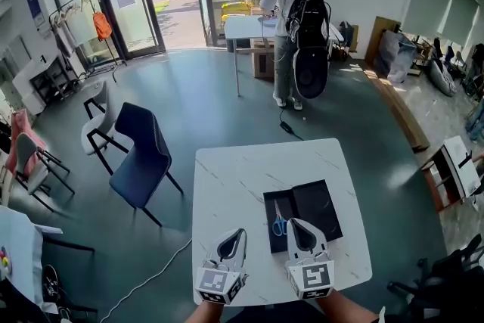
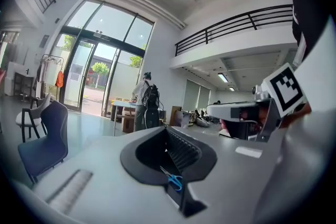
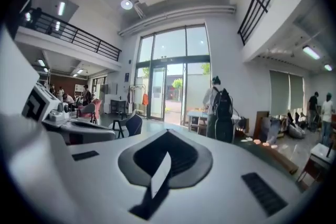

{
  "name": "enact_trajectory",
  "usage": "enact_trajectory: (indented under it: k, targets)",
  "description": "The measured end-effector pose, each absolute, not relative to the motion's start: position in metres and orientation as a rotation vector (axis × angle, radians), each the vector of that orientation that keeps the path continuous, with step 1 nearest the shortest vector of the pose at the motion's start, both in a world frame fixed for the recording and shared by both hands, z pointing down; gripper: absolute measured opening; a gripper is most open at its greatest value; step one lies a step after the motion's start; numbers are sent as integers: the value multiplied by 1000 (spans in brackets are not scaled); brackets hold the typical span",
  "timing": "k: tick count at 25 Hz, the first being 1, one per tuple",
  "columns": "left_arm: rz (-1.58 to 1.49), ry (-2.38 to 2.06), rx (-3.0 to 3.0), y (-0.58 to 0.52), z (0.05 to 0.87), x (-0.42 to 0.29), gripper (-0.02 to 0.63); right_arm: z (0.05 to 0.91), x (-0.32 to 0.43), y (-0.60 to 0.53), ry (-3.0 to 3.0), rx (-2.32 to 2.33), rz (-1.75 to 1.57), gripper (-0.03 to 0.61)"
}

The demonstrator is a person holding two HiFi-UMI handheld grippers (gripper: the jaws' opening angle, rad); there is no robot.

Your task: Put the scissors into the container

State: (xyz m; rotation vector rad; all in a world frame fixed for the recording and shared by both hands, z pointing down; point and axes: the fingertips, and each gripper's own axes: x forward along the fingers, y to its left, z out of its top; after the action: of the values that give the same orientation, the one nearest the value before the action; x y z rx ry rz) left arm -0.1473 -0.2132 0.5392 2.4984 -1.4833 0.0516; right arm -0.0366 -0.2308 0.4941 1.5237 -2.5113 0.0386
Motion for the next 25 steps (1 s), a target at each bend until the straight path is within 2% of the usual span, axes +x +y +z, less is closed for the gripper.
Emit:
enact_trajectory:
  k: [4,25]
  targets:
    - [45,-1480,2500,-212,536,-143,9,478,-32,-214,-2540,1508,-163,6]
    - [88,-1575,2529,-217,533,-152,9,469,-27,-224,-2607,1496,-139,6]
